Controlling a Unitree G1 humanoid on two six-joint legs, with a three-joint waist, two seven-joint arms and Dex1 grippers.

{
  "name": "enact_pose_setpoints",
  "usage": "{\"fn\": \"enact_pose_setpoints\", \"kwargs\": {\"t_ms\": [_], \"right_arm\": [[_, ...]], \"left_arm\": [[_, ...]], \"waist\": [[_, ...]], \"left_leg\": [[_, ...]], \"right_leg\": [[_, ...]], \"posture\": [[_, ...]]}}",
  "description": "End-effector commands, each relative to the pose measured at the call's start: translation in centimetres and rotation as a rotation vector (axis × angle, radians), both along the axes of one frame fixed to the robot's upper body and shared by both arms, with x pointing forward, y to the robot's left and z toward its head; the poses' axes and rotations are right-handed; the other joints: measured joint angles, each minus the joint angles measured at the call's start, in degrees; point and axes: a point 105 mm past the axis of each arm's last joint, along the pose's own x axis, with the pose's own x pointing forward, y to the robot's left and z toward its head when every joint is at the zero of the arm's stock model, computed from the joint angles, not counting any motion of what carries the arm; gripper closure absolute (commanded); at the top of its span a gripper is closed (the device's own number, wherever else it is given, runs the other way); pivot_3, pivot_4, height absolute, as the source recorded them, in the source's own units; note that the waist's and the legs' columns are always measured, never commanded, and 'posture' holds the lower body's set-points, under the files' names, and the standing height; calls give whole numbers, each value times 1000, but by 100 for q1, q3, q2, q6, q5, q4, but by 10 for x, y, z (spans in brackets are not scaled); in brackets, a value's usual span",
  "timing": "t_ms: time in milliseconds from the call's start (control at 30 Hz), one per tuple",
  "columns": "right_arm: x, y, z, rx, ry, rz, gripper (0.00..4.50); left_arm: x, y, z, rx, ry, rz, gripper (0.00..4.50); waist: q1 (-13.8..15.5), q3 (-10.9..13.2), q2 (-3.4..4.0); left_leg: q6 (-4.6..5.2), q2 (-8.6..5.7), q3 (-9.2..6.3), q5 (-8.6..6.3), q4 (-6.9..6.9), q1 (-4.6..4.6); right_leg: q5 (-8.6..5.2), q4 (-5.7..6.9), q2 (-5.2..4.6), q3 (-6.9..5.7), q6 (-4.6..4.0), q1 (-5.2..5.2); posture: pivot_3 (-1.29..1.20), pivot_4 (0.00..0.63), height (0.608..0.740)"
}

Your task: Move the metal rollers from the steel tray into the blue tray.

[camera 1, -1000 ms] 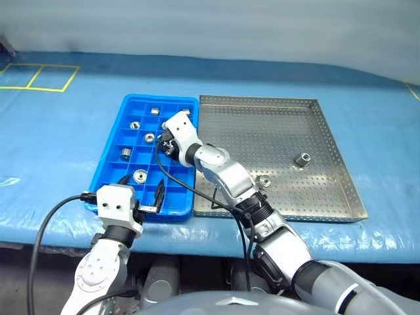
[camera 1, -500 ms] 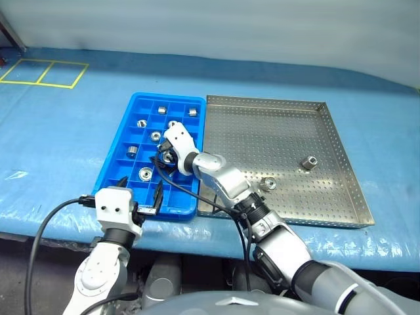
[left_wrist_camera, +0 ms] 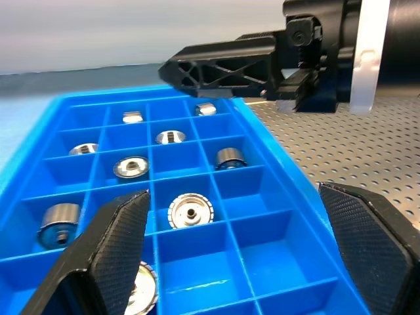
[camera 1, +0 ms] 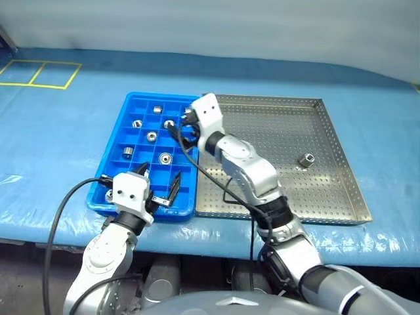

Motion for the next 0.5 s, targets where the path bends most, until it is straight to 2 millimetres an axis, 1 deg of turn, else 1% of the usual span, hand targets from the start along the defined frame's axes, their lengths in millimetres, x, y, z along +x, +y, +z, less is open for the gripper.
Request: {"fn": "enact_pose_setpoints", "kwargs": {"t_ms": [33, 67, 133, 200, 267, 400, 500], "right_arm": [[1, -32, 7, -7, -30, -115, 45], [1, -45, 2, -18, -12, -158, 45], [-1, -61, -7, -39, 14, -210, 45], [-5, -74, -14, -60, 37, -247, 45], [-11, -88, -23, -74, 71, -287, 45], [-24, -104, -36, -91, 127, -328, 45], [-37, -111, -46, -87, 184, -349, 45]], "left_arm": [[3, -12, 3, -16, -10, -79, 0], [5, -15, 3, -18, -7, -100, 0], [7, -19, 2, -19, -3, -130, 0], [8, -22, 2, -14, 1, -154, 0], [10, -25, 1, -12, 3, -176, 0], [11, -27, 1, -13, 6, -192, 0], [12, -28, 0, -13, 10, -204, 0]], "waist": [[-109, 0, 1], [-169, 0, 0], [-281, -1, 1], [-433, -1, 2], [-520, -1, 2], [-690, -2, 3], [-729, -2, 4]], "left_leg": [[0, 0, 1, 0, 1, 1], [0, 1, 2, 0, 1, 0], [0, 1, 2, 0, 1, 1], [1, 2, 1, 0, 0, 1], [1, 2, 2, 0, -1, 2], [1, 2, 2, 0, 0, 4], [2, 2, 1, 0, 5, 4]], "right_leg": [[0, 1, 1, 1, 1, -1], [2, 2, 1, 2, 3, -2], [5, 5, 2, 3, 8, -2], [13, 6, 3, 4, 20, -2], [24, 8, 3, 7, 22, -3], [24, 11, 5, 10, 29, -1], [25, 12, 6, 13, 41, 1]], "posture": [[72, 150, 740], [58, 150, 740], [31, 150, 740], [15, 150, 740], [-4, 150, 740], [-22, 150, 740], [-30, 150, 740]]}}
